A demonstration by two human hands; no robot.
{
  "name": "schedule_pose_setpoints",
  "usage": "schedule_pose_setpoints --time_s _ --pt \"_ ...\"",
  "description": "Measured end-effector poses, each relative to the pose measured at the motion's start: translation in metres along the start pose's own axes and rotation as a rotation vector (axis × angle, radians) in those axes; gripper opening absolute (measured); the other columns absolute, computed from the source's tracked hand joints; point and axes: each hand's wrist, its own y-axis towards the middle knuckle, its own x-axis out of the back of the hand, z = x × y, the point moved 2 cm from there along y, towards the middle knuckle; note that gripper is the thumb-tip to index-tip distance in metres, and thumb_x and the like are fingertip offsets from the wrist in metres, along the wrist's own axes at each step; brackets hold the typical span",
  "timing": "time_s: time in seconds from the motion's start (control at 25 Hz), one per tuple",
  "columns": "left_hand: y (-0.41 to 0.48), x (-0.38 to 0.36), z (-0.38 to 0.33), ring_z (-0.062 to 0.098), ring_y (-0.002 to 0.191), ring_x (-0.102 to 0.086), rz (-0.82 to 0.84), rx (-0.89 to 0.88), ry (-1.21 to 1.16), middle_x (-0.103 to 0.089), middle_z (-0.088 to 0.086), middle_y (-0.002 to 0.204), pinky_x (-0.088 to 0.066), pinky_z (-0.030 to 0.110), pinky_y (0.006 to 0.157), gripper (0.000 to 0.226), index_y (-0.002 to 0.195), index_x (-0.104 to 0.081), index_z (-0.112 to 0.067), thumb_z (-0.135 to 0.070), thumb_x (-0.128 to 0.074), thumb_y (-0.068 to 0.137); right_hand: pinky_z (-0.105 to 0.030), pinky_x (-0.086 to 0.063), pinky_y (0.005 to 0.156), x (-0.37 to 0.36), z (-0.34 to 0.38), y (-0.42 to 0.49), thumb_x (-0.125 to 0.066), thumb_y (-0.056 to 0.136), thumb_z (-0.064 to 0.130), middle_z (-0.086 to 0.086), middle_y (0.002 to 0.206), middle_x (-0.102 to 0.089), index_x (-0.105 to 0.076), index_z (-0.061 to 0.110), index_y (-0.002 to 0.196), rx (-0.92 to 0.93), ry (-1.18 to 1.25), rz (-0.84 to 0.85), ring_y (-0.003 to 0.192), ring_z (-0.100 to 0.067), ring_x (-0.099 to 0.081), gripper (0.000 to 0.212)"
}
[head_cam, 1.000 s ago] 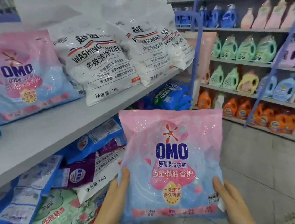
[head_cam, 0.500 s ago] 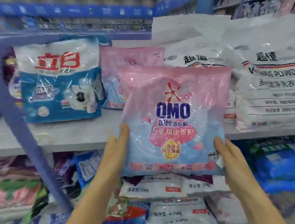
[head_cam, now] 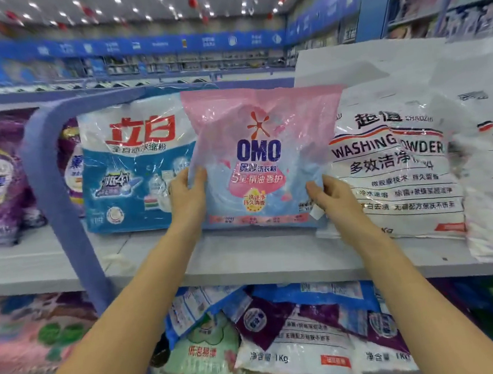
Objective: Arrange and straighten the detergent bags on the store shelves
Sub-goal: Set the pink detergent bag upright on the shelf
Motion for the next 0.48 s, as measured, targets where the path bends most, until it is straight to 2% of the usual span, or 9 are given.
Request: schedule_pose_setpoints --time_s 0.08,0.12,0.16,0.2,0.24,0.32,0.36,0.4,0.48 --pt "0.005 -0.004 0.015 0.021 0.104 -0.055 -0.001 0.024 0.038 -0.058 0.001 0.108 -0.048 0.034 0.087 0.034 0.115 -0.051 -0.013 -0.039 -0.040 0.097 -0.031 -0.051 0.086 -0.008 -0.006 0.010 -0.050 0.093 0.024 -0.001 0.097 -0.069 -0.063 0.019 0.098 -0.042 -0.001 -0.016 0.093 -0.014 -0.063 0.014" --pt "0.003 -0.007 0.019 0.022 0.109 -0.051 -0.009 0.015 0.066 -0.055 0.003 0.116 -0.043 0.037 0.093 0.041 0.122 -0.048 -0.011 -0.042 -0.037 0.097 -0.025 -0.048 0.089 -0.012 -0.005 0.011 -0.049 0.092 0.029 0.003 0.101 -0.066 -0.061 0.021 0.103 -0.074 -0.005 -0.043 0.097 -0.015 -0.059 0.018" --pt "0.000 -0.010 0.021 0.023 0.109 -0.050 -0.033 0.002 0.085 -0.054 0.004 0.116 -0.041 0.037 0.094 0.043 0.123 -0.047 -0.011 -0.043 -0.034 0.097 -0.015 -0.043 0.084 -0.015 -0.004 0.011 -0.047 0.093 0.030 0.009 0.100 -0.061 -0.059 0.023 0.108 -0.113 0.020 -0.094 0.098 -0.012 -0.052 0.020" --pt "-0.001 -0.013 0.023 0.024 0.106 -0.051 -0.075 -0.010 0.094 -0.054 0.005 0.112 -0.041 0.038 0.092 0.042 0.120 -0.048 -0.011 -0.043 -0.033 0.097 -0.013 -0.040 0.078 -0.019 -0.003 0.012 -0.044 0.096 0.029 0.010 0.099 -0.056 -0.056 0.024 0.113 -0.136 0.064 -0.158 0.097 -0.010 -0.047 0.021" --pt "-0.002 -0.016 0.023 0.027 0.103 -0.053 -0.129 -0.009 0.094 -0.056 0.006 0.109 -0.042 0.041 0.091 0.039 0.114 -0.049 -0.011 -0.042 -0.033 0.098 -0.018 -0.038 0.076 -0.022 -0.002 0.012 -0.041 0.098 0.030 0.009 0.098 -0.053 -0.056 0.020 0.115 -0.137 0.090 -0.224 0.095 -0.011 -0.045 0.025" --pt "0.000 -0.021 0.022 0.030 0.098 -0.055 -0.209 0.018 0.060 -0.057 0.007 0.101 -0.044 0.043 0.088 0.030 0.102 -0.048 -0.013 -0.039 -0.033 0.098 -0.025 -0.038 0.065 -0.030 -0.001 0.013 -0.043 0.096 0.036 0.006 0.082 -0.055 -0.059 0.018 0.089 -0.061 0.023 -0.338 0.077 -0.012 -0.048 0.026" --pt "0.002 -0.023 0.023 0.030 0.096 -0.056 -0.217 0.030 0.048 -0.057 0.005 0.096 -0.045 0.043 0.086 0.027 0.097 -0.046 -0.014 -0.037 -0.032 0.099 -0.026 -0.035 0.058 -0.033 -0.002 0.015 -0.045 0.095 0.038 0.006 0.071 -0.052 -0.055 0.020 0.075 -0.021 -0.027 -0.396 0.067 -0.011 -0.046 0.029" --pt "0.003 -0.025 0.023 0.029 0.093 -0.056 -0.216 0.031 0.037 -0.056 0.004 0.093 -0.046 0.043 0.085 0.025 0.095 -0.044 -0.015 -0.037 -0.032 0.099 -0.026 -0.034 0.056 -0.035 -0.004 0.016 -0.045 0.094 0.040 0.006 0.066 -0.049 -0.051 0.021 0.070 -0.005 -0.081 -0.435 0.063 -0.011 -0.045 0.032" --pt "0.004 -0.026 0.028 0.027 0.090 -0.057 -0.200 0.025 0.013 -0.054 0.001 0.089 -0.048 0.044 0.084 0.023 0.095 -0.043 -0.017 -0.037 -0.031 0.099 -0.029 -0.040 0.064 -0.037 -0.010 0.017 -0.043 0.093 0.047 0.004 0.072 -0.052 -0.056 0.015 0.081 -0.023 -0.179 -0.476 0.070 -0.016 -0.050 0.037"
